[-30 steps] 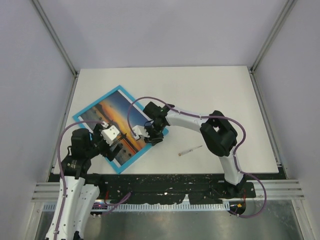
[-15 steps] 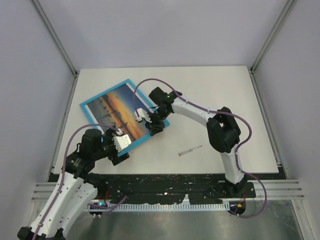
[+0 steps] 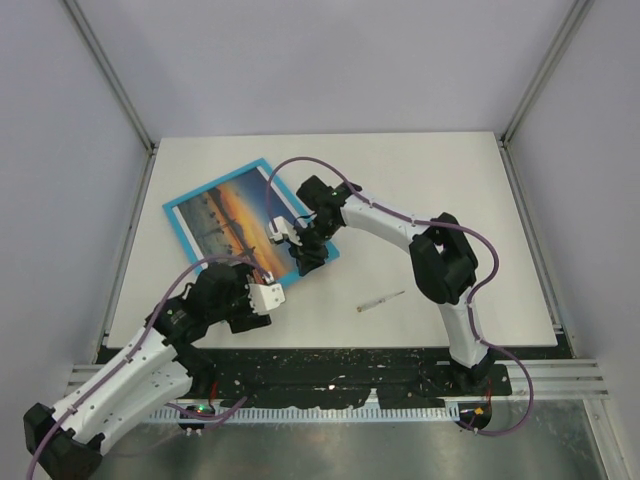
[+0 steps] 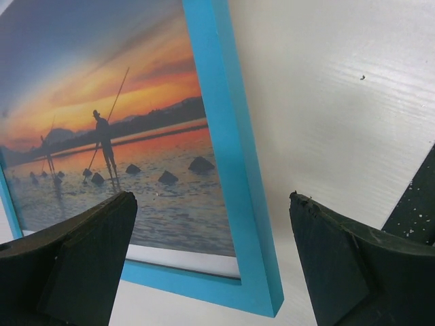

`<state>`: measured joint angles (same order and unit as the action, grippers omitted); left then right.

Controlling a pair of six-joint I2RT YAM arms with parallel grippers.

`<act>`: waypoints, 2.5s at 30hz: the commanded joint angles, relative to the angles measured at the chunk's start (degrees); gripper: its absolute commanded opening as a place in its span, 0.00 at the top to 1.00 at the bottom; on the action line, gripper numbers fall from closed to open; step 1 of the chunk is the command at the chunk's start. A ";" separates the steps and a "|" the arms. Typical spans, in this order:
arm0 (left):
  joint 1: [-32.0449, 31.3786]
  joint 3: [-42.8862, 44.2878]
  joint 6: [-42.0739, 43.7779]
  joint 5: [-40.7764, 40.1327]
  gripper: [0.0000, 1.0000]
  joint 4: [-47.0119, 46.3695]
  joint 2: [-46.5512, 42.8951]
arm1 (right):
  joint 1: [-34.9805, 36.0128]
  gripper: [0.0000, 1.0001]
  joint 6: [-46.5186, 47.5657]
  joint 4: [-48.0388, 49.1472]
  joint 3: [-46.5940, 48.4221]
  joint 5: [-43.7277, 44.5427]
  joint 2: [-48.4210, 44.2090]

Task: Take the photo out of the frame
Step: Turn over the photo frame at the center of the board.

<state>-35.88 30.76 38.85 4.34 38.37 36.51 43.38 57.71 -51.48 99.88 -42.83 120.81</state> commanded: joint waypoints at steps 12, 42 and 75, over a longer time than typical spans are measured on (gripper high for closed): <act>-8.33 -7.12 4.13 -13.74 0.00 -13.58 3.30 | -1.01 0.92 -3.84 -0.81 5.33 -4.63 -0.84; -11.41 -15.03 7.47 -25.08 0.75 -24.22 -1.79 | -1.01 0.92 -5.07 -3.18 9.28 -5.16 -0.49; -11.32 -15.47 8.96 -31.67 1.00 -30.37 -5.22 | -1.45 0.40 -2.34 -7.31 9.47 1.77 -13.66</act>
<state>-47.16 12.91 47.16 -25.32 12.25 31.22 42.24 53.39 -58.15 109.67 -43.55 115.24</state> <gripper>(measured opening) 0.332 0.596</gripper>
